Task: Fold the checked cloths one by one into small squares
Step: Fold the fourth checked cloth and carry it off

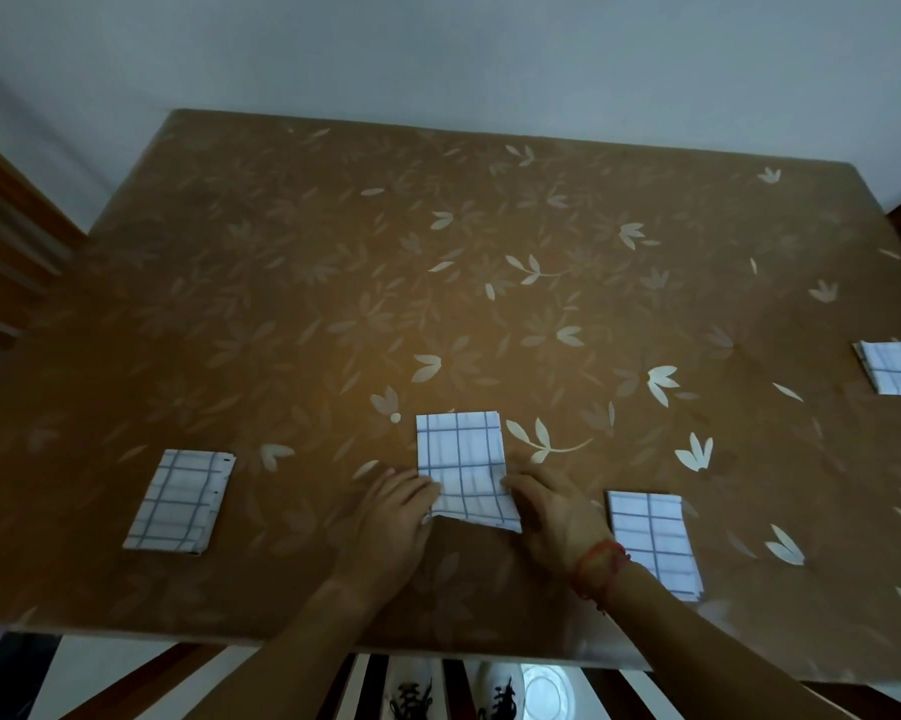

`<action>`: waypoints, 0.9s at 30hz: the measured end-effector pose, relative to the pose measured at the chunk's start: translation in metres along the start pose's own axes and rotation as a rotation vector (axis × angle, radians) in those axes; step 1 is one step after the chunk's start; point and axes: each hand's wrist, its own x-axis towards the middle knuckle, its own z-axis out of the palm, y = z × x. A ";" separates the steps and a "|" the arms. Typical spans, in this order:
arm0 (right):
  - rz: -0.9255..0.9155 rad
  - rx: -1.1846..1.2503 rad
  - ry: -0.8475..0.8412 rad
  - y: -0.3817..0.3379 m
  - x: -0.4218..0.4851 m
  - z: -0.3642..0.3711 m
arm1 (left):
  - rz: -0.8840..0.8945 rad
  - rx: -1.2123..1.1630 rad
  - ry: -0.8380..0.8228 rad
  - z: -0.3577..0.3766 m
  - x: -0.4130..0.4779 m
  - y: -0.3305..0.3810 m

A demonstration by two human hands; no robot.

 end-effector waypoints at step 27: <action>0.409 0.225 -0.204 -0.013 0.049 0.030 | -0.414 -0.186 0.068 -0.003 0.036 -0.008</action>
